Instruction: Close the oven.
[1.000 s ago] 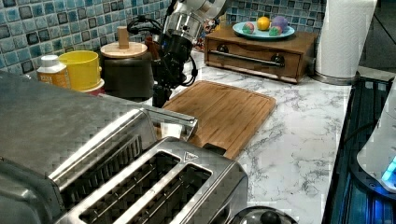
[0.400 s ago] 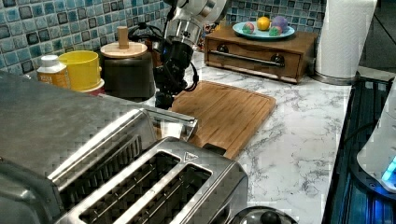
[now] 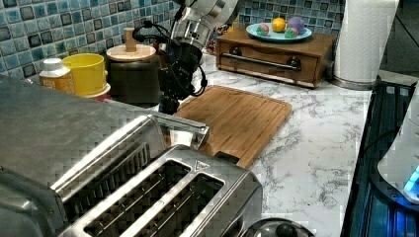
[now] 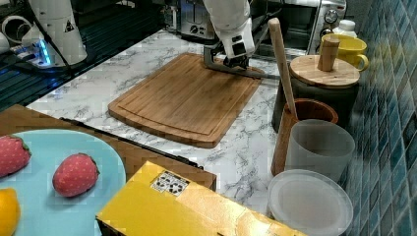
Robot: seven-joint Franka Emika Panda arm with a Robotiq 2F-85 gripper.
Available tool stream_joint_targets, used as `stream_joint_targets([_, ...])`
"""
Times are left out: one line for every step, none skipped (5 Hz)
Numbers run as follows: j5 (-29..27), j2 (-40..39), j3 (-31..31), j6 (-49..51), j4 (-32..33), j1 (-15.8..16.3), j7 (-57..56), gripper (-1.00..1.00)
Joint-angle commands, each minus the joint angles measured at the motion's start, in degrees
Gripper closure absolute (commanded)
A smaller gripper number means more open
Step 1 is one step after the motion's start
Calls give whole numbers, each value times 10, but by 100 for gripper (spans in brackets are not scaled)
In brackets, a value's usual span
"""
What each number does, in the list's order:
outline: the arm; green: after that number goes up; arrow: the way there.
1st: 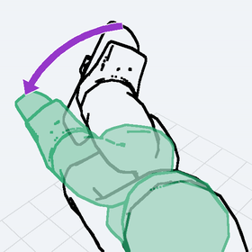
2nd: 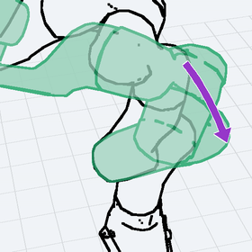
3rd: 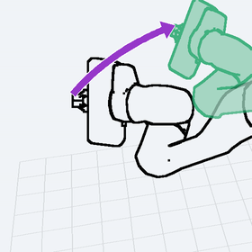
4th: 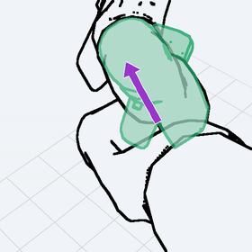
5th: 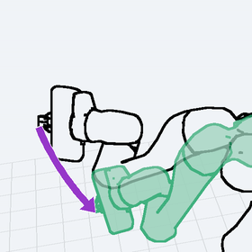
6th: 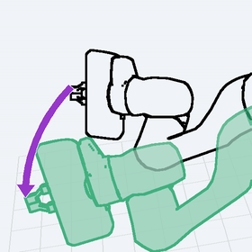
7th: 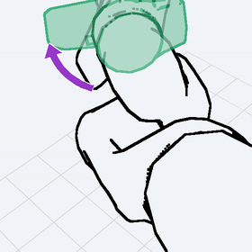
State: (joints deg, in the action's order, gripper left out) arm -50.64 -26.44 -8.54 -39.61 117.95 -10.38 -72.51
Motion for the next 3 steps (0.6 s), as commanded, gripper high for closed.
stream_joint_targets([2,-20,-32,39,-110,29,10,100])
stream_joint_targets([-4,-11,-41,79,-122,17,-9,100])
stream_joint_targets([-6,-17,-62,152,-148,-5,-40,100])
